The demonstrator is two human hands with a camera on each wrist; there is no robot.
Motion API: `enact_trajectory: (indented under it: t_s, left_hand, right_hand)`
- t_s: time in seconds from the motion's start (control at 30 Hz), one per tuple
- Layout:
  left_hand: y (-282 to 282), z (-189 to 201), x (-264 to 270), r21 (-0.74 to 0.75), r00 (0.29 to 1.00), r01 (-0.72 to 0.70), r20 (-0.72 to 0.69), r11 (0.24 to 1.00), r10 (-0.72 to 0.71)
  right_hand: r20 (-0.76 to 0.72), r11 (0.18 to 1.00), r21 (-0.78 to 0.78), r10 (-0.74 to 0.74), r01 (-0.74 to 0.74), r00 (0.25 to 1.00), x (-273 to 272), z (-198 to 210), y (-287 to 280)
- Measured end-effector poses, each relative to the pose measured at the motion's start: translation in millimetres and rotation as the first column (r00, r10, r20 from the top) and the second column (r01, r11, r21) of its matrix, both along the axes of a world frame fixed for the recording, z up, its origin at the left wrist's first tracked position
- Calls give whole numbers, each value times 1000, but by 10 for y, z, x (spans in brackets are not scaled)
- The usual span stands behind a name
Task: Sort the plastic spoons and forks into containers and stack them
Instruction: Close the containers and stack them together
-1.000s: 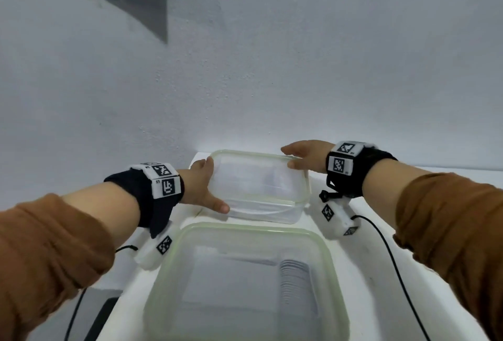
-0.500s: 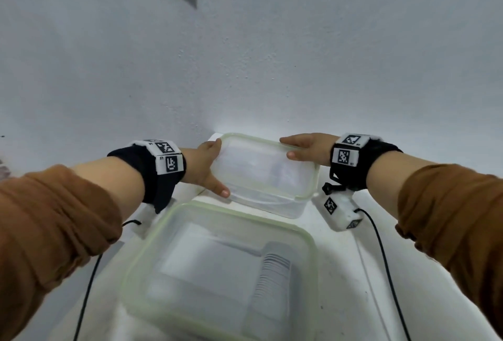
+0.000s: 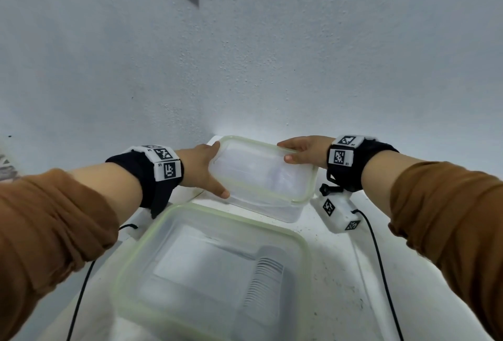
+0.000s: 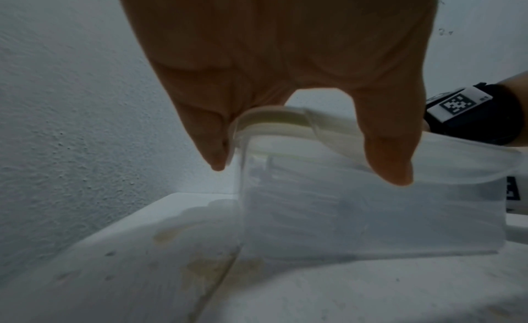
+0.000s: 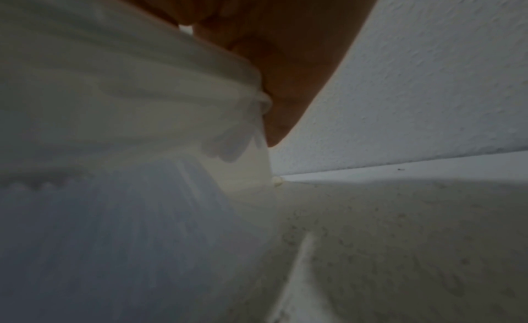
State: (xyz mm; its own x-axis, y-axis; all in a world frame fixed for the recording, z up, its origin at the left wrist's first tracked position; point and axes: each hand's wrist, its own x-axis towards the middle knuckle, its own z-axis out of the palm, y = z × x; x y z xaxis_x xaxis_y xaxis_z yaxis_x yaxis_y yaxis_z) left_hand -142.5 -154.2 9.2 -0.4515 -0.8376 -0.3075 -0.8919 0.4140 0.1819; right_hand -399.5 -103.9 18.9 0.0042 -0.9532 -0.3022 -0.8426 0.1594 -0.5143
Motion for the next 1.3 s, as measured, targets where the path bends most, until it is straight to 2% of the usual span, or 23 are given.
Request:
enact_trajectory:
  t_s: [0.23, 0.37, 0.57, 0.7, 0.83, 1.07, 1.17, 1.3]
  left_hand:
    - [-11, 5, -5, -20, 999, 17, 32, 1000, -16]
    - [0, 9, -17, -13, 998, 21, 57, 1000, -20]
    - [-106, 120, 55, 72, 993, 23, 111, 997, -31]
    - [-166, 248, 143, 144, 994, 85, 62, 986, -95]
    - [-220, 202, 195, 162, 992, 124, 10, 979, -127]
    - [-298, 178, 235, 104, 972, 232, -45, 967, -229]
    - [-178, 257, 247, 88, 978, 208, -57, 974, -203]
    - [-20, 548, 219, 34, 989, 140, -47, 990, -138]
  right_hand:
    - [-22, 1000, -4, -19, 19, 1000, 56, 29, 57]
    - [-139, 999, -9, -46, 45, 989, 148, 99, 136]
    - [-251, 967, -111, -250, 228, 935, 280, 107, 292]
    - [-215, 930, -111, -368, 351, 905, 303, 39, 479]
    - [-136, 884, -92, -466, 457, 874, 353, -22, 678]
    - [-199, 902, -13, -424, 431, 883, 524, -5, 863]
    - [-183, 906, -42, -421, 420, 889, 524, -11, 862]
    - [-133, 906, -73, -423, 417, 896, 449, 149, 915]
